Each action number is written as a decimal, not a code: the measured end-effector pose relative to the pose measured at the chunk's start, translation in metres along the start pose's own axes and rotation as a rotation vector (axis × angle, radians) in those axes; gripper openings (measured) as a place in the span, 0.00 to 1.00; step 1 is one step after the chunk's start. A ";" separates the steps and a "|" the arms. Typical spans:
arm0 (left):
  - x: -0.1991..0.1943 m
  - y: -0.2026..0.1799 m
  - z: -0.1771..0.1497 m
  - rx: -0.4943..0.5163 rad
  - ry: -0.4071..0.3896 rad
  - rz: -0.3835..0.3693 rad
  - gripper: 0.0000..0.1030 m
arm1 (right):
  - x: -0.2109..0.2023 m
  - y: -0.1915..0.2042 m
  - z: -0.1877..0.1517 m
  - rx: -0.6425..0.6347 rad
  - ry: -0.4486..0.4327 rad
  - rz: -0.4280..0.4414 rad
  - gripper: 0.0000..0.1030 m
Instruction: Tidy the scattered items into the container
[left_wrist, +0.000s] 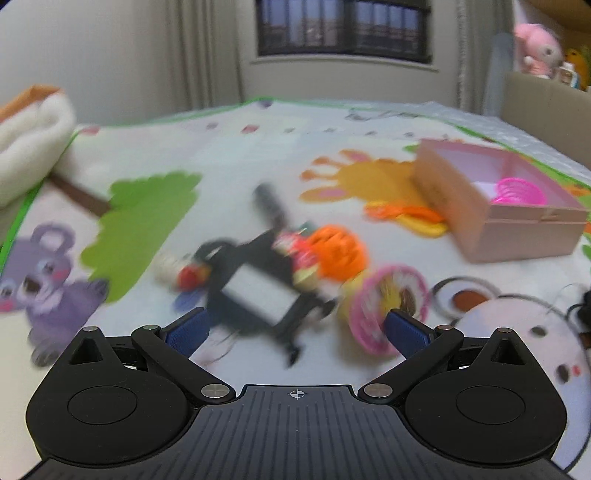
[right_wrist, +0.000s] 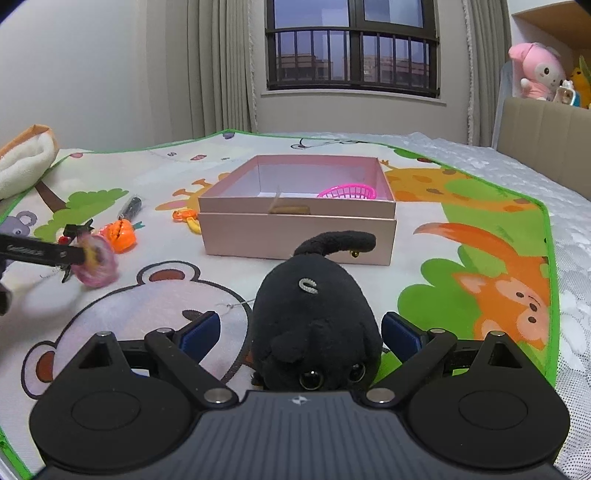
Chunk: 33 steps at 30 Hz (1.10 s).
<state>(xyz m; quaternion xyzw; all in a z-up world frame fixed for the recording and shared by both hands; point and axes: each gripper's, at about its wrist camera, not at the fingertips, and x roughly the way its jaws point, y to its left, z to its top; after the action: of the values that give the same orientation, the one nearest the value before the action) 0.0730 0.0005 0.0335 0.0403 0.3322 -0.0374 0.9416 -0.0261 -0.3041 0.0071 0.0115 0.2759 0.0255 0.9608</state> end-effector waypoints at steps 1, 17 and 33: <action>0.001 0.004 -0.002 -0.005 0.004 0.011 1.00 | 0.001 0.001 -0.001 -0.005 0.003 -0.002 0.92; 0.008 -0.038 -0.005 0.041 -0.055 -0.124 0.91 | 0.009 0.010 -0.011 -0.066 0.017 -0.039 0.92; -0.020 -0.048 -0.012 0.113 -0.065 -0.254 0.59 | 0.009 0.015 0.007 -0.126 0.037 -0.086 0.85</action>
<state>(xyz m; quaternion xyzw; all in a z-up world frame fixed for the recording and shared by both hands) 0.0458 -0.0454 0.0344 0.0498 0.3014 -0.1762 0.9358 -0.0157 -0.2890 0.0093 -0.0616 0.2918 0.0016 0.9545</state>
